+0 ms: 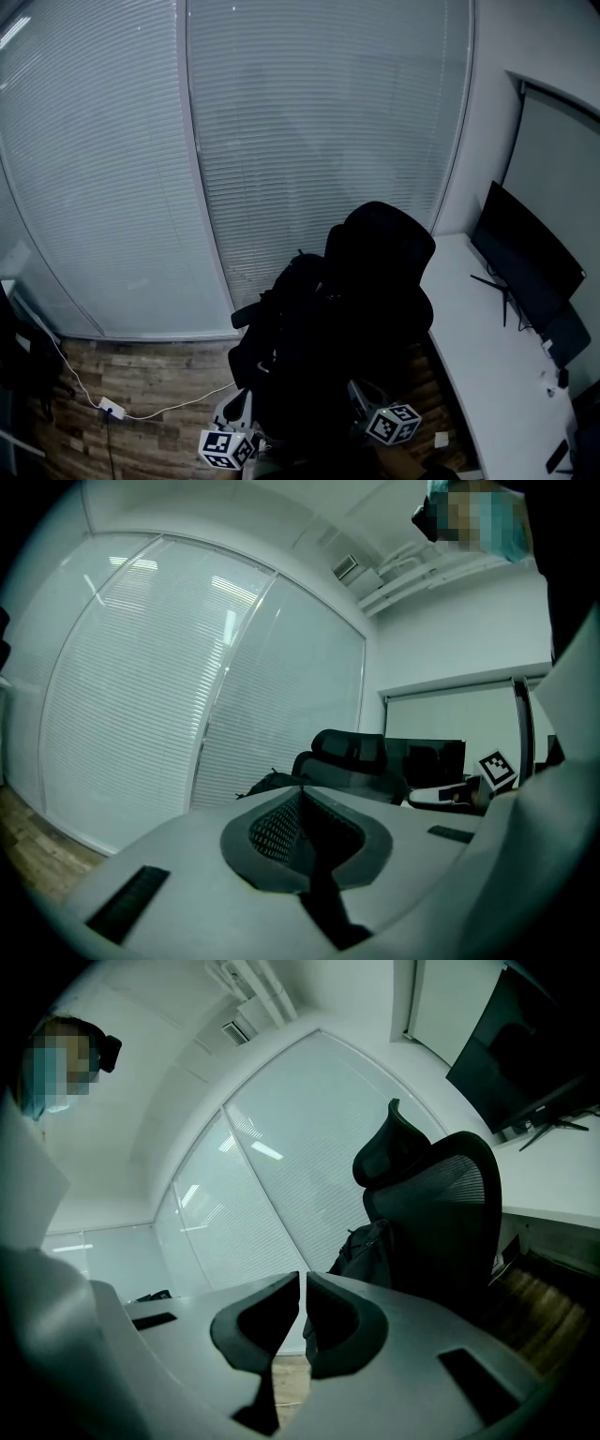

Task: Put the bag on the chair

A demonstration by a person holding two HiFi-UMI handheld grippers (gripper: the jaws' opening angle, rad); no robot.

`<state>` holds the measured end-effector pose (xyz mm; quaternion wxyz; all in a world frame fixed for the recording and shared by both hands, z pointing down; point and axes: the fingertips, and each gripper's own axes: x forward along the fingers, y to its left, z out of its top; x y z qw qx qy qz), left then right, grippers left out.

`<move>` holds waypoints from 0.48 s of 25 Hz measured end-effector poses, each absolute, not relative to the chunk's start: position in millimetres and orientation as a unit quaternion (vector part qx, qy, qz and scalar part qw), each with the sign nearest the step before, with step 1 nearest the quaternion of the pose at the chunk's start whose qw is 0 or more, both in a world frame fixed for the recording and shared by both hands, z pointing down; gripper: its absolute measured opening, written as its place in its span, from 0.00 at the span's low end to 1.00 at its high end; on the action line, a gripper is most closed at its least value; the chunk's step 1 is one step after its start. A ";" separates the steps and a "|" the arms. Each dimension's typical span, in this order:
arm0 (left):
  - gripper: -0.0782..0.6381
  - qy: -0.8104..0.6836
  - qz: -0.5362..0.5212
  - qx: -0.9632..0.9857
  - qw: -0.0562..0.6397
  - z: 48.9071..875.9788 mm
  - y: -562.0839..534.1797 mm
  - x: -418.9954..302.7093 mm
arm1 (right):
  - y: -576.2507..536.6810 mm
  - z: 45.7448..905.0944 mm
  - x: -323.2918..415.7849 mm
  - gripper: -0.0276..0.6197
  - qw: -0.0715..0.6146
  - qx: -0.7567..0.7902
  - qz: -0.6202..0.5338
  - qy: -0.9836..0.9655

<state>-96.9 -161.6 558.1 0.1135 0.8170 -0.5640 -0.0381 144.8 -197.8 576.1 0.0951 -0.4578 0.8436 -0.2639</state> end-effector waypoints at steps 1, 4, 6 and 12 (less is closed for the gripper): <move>0.14 -0.566 -0.040 0.816 0.114 558.0 -159.2 -95.9 | -196.3 576.8 146.7 0.13 0.097 -0.458 -0.265 0.843; 0.14 -0.570 -0.043 0.813 0.116 557.6 -153.9 -93.7 | -192.5 578.0 151.6 0.13 0.101 -0.459 -0.266 0.842; 0.14 -0.572 -0.049 0.810 0.119 556.4 -150.9 -91.7 | -189.4 578.1 155.2 0.13 0.102 -0.459 -0.265 0.842; 0.14 -0.580 -0.051 0.804 0.121 557.2 -141.0 -91.8 | -180.1 578.0 161.2 0.12 0.106 -0.460 -0.266 0.841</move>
